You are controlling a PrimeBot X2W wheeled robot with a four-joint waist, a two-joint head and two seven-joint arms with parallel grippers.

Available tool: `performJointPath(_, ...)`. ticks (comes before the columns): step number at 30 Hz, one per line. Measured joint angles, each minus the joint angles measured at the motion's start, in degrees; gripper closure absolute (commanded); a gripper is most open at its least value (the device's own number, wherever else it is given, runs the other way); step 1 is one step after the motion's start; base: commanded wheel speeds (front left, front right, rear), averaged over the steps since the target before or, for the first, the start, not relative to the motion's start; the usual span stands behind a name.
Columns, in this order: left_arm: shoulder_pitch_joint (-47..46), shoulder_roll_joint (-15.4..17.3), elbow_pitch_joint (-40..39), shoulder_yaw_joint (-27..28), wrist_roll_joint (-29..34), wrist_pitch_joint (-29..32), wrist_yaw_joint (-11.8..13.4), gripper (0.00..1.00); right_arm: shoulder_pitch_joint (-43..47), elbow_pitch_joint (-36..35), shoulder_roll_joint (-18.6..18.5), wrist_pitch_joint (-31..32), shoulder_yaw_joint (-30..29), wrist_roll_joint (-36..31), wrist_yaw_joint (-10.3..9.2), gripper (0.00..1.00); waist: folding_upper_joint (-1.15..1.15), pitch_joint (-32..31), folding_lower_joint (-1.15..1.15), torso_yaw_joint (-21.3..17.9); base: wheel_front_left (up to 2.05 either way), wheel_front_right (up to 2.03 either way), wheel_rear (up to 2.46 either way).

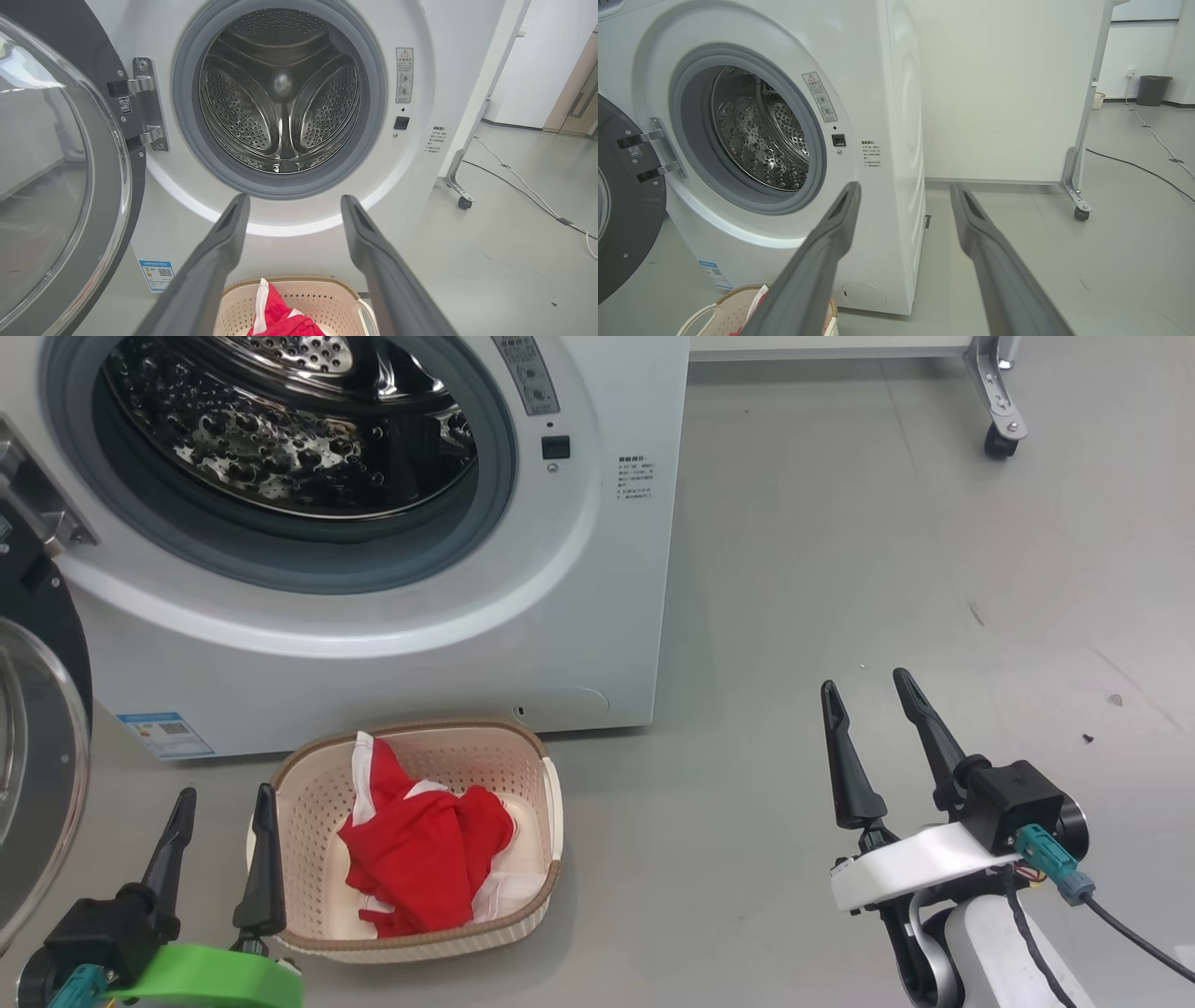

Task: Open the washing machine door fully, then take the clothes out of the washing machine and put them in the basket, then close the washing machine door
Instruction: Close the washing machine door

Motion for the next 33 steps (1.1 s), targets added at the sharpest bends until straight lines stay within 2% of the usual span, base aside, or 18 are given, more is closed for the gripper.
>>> performJointPath(33, 0.0, -0.14, -0.24, 0.47, 0.21, 0.0, -0.55, 0.0, -0.07, -0.12, 0.02, 0.0, 0.32, 0.49, -0.49, 0.0, 0.0, 0.57, 0.0, 0.05, -0.61, 0.63, -0.02)
